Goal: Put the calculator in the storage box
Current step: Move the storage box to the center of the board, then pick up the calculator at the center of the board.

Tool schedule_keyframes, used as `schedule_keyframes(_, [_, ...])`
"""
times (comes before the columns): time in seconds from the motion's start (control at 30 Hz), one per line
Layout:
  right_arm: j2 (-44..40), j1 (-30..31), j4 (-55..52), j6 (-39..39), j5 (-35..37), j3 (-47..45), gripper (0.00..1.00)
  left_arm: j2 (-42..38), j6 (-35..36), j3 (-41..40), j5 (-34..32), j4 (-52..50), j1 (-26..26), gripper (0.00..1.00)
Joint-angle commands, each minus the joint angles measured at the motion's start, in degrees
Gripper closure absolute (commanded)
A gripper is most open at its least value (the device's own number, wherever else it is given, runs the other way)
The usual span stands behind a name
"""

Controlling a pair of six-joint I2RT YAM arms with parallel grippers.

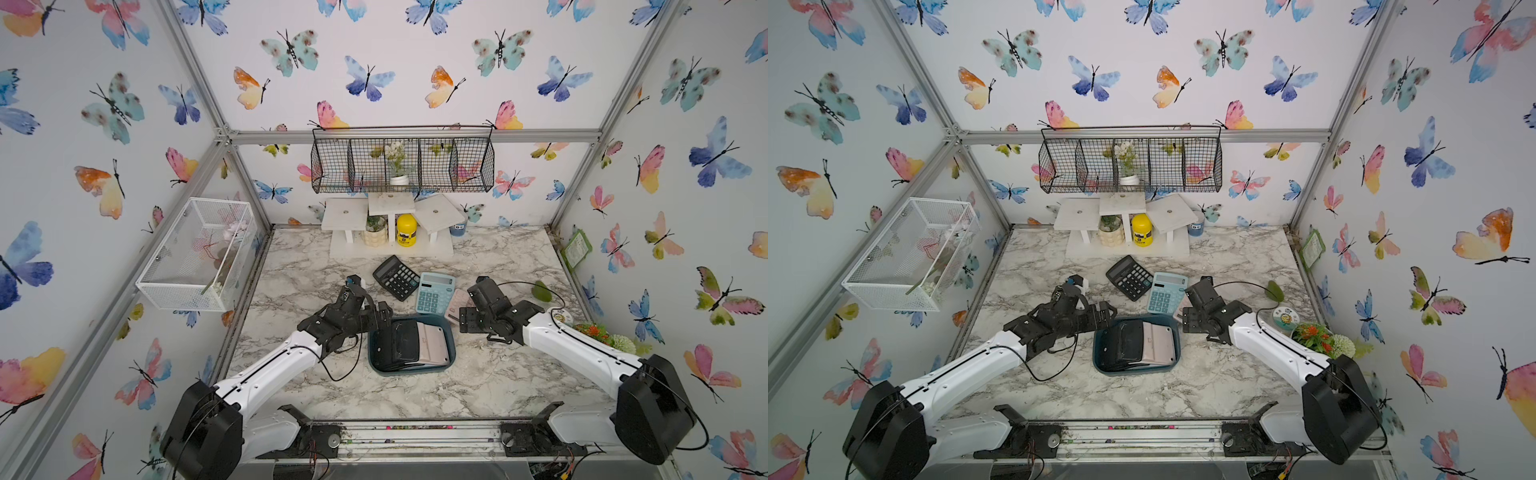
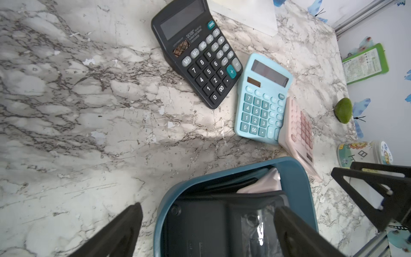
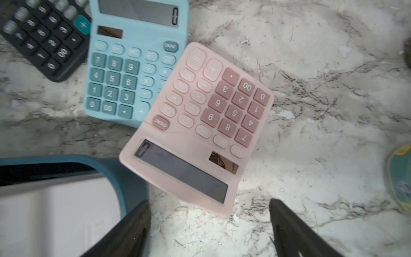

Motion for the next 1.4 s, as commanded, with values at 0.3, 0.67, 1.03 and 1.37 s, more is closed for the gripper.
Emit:
schedule_keyframes(0.3, [11.71,0.24,-6.74,-6.12,4.88,6.55,0.15,-1.21,1.87,-1.94,-1.18,-0.4,2.22,0.01])
schedule_keyframes(0.67, [8.45,0.33,-10.75,-6.17,2.12,6.82,0.16,-2.06,2.67,-3.48,0.74,0.53,4.52,0.01])
schedule_keyframes(1.03, [9.83,0.92,-14.13,-6.92,-2.78,6.65,0.17,-2.05,3.91,-2.49,1.8,0.02,6.46,0.01])
schedule_keyframes(1.37, [13.63,1.21,-13.86,-7.85,0.84,8.79,0.16,-1.76,3.99,-2.13,2.17,-0.09,6.62,0.01])
